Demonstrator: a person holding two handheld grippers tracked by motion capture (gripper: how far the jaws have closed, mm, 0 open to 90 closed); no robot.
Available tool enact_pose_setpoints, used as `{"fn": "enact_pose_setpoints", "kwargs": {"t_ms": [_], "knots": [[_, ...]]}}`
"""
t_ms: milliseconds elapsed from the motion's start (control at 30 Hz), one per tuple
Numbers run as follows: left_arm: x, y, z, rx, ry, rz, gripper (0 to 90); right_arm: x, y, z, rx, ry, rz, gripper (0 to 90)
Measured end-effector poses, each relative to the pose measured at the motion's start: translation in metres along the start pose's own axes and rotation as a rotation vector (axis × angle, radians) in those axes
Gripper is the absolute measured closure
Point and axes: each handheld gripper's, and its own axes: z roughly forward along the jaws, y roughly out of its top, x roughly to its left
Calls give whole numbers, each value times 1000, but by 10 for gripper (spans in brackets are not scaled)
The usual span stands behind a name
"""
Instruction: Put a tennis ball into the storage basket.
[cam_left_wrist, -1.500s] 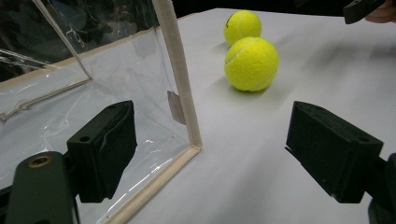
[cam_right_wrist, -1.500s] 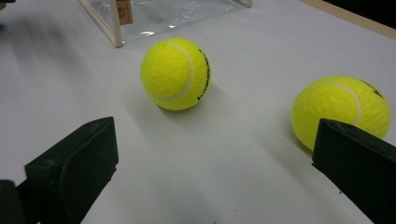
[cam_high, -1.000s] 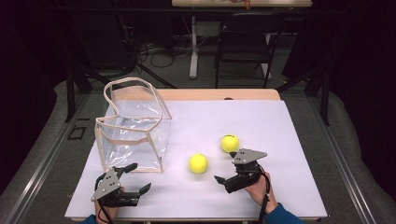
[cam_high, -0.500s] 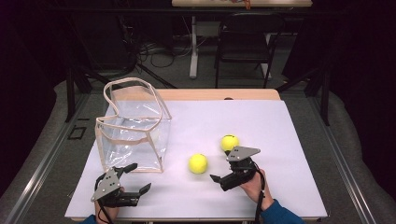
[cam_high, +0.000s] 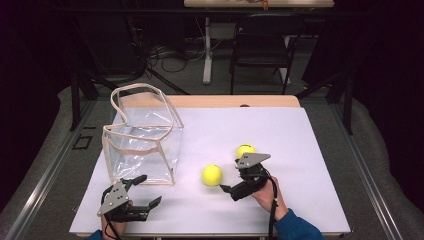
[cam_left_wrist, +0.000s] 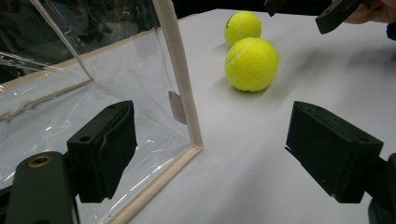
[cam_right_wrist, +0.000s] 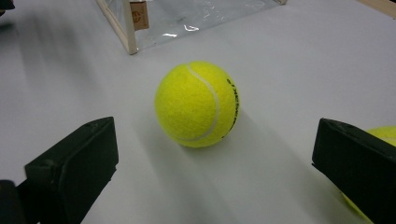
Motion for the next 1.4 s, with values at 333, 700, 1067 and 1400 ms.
{"fn": "enact_pose_setpoints", "kwargs": {"t_ms": [333, 700, 1067, 1400], "knots": [[0, 0, 0, 1, -2, -1, 161, -3, 5, 9, 27, 10, -4, 0], [0, 0, -1, 2, 0, 1, 161, -2, 12, 22, 55, 32, -15, 0], [0, 0, -1, -1, -3, 0, 161, 1, 16, 33, 78, 56, -23, 0], [1, 0, -1, -2, -5, 1, 161, 4, 19, 43, 98, 68, -21, 0]]}}
